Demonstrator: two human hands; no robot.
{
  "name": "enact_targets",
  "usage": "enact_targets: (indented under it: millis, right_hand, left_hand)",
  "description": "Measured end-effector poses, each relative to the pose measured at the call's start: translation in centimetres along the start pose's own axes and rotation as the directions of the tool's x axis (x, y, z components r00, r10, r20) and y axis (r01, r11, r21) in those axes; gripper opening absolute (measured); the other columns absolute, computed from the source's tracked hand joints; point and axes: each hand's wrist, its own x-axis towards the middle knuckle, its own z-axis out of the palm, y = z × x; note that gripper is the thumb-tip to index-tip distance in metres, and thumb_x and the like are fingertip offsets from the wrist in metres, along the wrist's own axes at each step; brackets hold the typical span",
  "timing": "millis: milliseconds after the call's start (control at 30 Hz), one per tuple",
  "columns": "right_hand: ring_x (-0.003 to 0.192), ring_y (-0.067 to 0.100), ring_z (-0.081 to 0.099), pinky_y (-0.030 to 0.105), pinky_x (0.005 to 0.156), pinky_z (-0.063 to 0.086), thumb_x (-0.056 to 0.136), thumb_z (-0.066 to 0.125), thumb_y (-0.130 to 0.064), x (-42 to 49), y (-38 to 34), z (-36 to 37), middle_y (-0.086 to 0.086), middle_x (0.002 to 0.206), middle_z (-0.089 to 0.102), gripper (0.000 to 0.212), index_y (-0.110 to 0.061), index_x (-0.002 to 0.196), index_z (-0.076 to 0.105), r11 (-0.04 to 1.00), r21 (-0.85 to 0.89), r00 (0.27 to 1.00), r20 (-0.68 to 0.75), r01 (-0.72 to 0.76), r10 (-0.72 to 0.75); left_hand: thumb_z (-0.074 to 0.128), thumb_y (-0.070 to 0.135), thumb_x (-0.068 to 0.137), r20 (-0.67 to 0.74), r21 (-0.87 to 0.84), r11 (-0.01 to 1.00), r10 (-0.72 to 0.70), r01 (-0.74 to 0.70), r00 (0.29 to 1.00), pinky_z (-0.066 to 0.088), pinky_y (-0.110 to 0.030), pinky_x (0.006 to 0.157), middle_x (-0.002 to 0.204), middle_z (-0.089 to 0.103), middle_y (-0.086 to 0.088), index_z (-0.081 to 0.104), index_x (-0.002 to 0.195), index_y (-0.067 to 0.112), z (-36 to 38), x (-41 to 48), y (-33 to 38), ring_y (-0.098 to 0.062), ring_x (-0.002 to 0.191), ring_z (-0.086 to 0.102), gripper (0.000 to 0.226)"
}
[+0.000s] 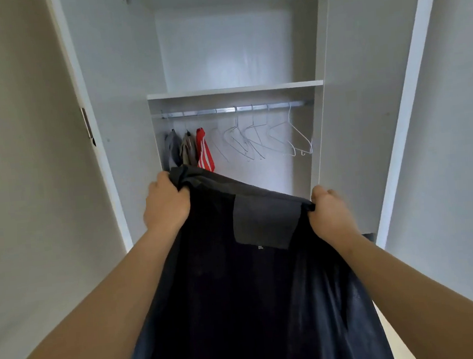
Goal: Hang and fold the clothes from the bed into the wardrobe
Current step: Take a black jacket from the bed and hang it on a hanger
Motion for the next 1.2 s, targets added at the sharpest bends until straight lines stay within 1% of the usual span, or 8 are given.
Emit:
enact_targets:
  millis: [100,233,600,733,867,1000,1100,1200]
  right_hand:
    - [0.068,0.029,0.046,0.033,0.063,0.038,0.087,0.041,-0.003,3.9,0.4,0.9,0.006,0.07,0.044,0.009,-0.008,0.091,0.035,1.0,0.01,1.0,0.022,-0.01,0.01]
    - [0.062,0.024,0.047,0.032,0.053,0.034,0.085,0.048,-0.01,8.5,1.0,3.1,0.002,0.068,0.047,0.015,-0.011,0.089,0.034,0.981,0.195,0.999,0.047,0.007,-0.016]
    - [0.058,0.014,0.051,0.029,0.056,0.041,0.085,0.053,-0.013,17.9,1.5,12.8,-0.001,0.065,0.054,0.017,-0.021,0.095,0.042,0.927,0.37,0.97,0.24,-0.06,-0.033]
    - [0.059,0.013,0.052,0.027,0.055,0.043,0.084,0.053,-0.011,22.6,2.1,16.4,-0.001,0.069,0.056,0.02,-0.027,0.089,0.043,0.919,0.376,0.965,0.261,-0.116,0.016]
    - [0.06,0.01,0.051,0.023,0.053,0.043,0.085,0.05,-0.008,27.9,1.4,20.4,-0.001,0.071,0.056,0.023,-0.03,0.083,0.043,0.917,0.361,0.952,0.3,-0.173,0.061]
    - [0.06,0.012,0.053,0.024,0.054,0.045,0.086,0.048,-0.007,33.1,-1.1,24.0,0.001,0.074,0.059,0.022,-0.029,0.082,0.046,0.894,0.401,0.951,0.298,-0.201,0.08]
    - [0.057,0.009,0.05,0.019,0.048,0.04,0.086,0.046,-0.004,36.0,-2.4,26.2,-0.002,0.072,0.057,0.023,-0.027,0.086,0.048,0.891,0.407,0.957,0.276,-0.201,0.09]
    - [0.061,0.007,0.05,0.016,0.048,0.037,0.086,0.047,-0.003,38.1,-2.7,28.0,-0.004,0.074,0.056,0.024,-0.027,0.087,0.049,0.892,0.404,0.95,0.303,-0.202,0.078]
  left_hand:
    - [0.045,0.018,0.092,-0.032,-0.119,0.993,-0.026,0.022,0.999,0.042,-0.037,0.075,0.094,0.051,-0.002,0.045,0.114,0.013,1.7,2.2,-0.4,-0.023,0.086,0.051,0.023]
    - [0.045,0.017,0.091,-0.082,-0.183,0.981,-0.082,0.066,0.993,0.04,-0.034,0.076,0.085,0.049,0.004,0.045,0.106,0.02,5.1,4.9,-1.6,-0.024,0.084,0.05,0.015]
    - [0.038,0.027,0.092,0.029,0.136,0.949,-0.292,0.285,0.956,0.045,-0.042,0.085,0.102,0.055,-0.007,0.048,0.118,0.016,11.4,12.1,-8.0,-0.028,0.091,0.052,0.029]
    - [0.04,0.021,0.095,0.167,-0.015,0.929,-0.362,0.369,0.917,0.045,-0.037,0.082,0.112,0.057,-0.011,0.049,0.124,0.013,15.5,18.0,-9.7,-0.027,0.093,0.052,0.032]
    - [0.045,0.018,0.096,0.328,-0.316,0.713,-0.537,0.626,0.777,0.048,-0.04,0.085,0.116,0.058,-0.019,0.05,0.127,0.005,19.0,24.3,-10.8,-0.033,0.099,0.057,0.034]
    - [0.051,0.015,0.094,0.416,-0.532,0.47,-0.578,0.704,0.701,0.046,-0.038,0.076,0.096,0.06,-0.014,0.055,0.116,0.004,20.4,30.4,-11.6,-0.026,0.074,0.056,0.025]
    - [0.051,0.018,0.093,0.437,-0.579,0.398,-0.585,0.711,0.683,0.044,-0.033,0.059,0.085,0.061,-0.011,0.058,0.109,0.007,21.4,34.2,-11.5,-0.026,0.074,0.057,0.021]
    - [0.05,0.022,0.092,0.453,-0.608,0.355,-0.579,0.71,0.678,0.043,-0.032,0.057,0.084,0.064,-0.009,0.062,0.099,0.01,22.9,36.7,-11.1,-0.024,0.076,0.059,0.018]
